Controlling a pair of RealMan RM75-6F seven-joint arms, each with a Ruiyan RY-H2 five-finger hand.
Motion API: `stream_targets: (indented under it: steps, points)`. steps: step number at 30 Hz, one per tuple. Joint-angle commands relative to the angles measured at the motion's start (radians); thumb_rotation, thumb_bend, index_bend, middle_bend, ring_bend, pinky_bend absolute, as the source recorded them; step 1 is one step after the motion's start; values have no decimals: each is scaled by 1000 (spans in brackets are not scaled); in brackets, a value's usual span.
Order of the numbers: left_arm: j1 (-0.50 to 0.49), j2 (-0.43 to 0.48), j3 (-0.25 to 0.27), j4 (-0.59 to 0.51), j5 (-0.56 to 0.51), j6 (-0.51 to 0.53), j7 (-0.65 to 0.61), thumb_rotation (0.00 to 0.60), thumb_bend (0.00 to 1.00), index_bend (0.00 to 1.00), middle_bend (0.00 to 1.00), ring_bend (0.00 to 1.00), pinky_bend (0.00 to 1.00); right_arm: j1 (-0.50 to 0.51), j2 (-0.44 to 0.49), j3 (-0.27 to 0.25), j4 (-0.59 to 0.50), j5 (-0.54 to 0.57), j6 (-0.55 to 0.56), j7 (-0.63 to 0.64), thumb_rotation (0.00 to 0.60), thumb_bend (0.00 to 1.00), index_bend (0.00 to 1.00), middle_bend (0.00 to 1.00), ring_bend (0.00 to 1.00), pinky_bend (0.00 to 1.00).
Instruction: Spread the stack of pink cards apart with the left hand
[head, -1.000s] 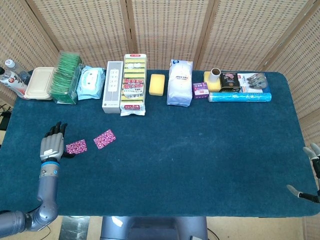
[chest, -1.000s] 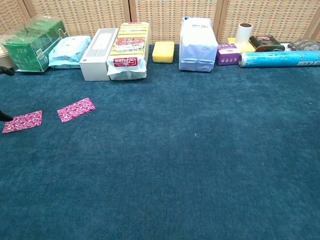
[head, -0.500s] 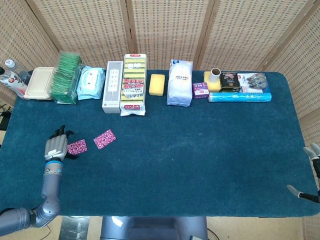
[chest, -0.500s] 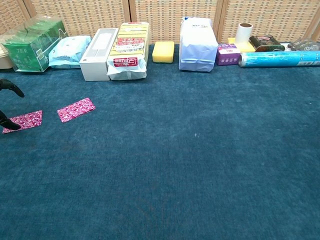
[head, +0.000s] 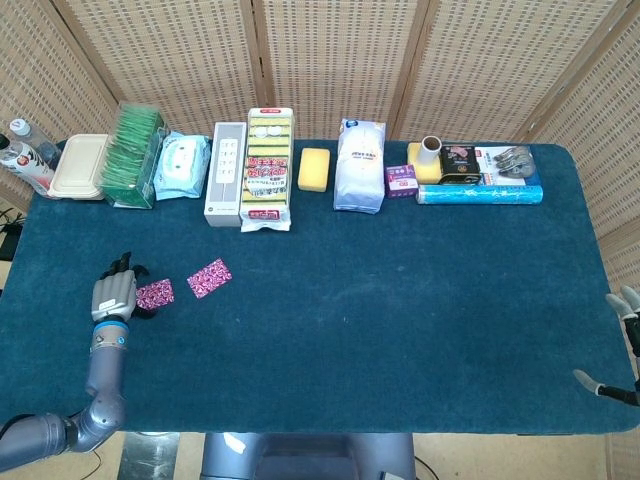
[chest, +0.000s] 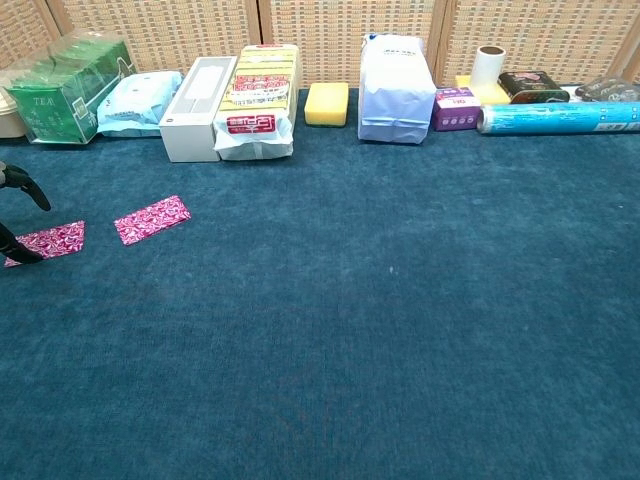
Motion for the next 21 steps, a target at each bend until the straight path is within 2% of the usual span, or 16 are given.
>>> stream_targets:
  steps: [1,21]
  points:
    - [2,-1,-1,4,-1,-2,0,600,163,276,0,0,134,-1,0,0,1,1,0,1,600,0,60,0,0,0]
    - [-2,-15,-14,31,-31,-35,18,600,193,280,0,0,135,2,0,-1,-3,1,-3,-3,600,0,60,0,0,0]
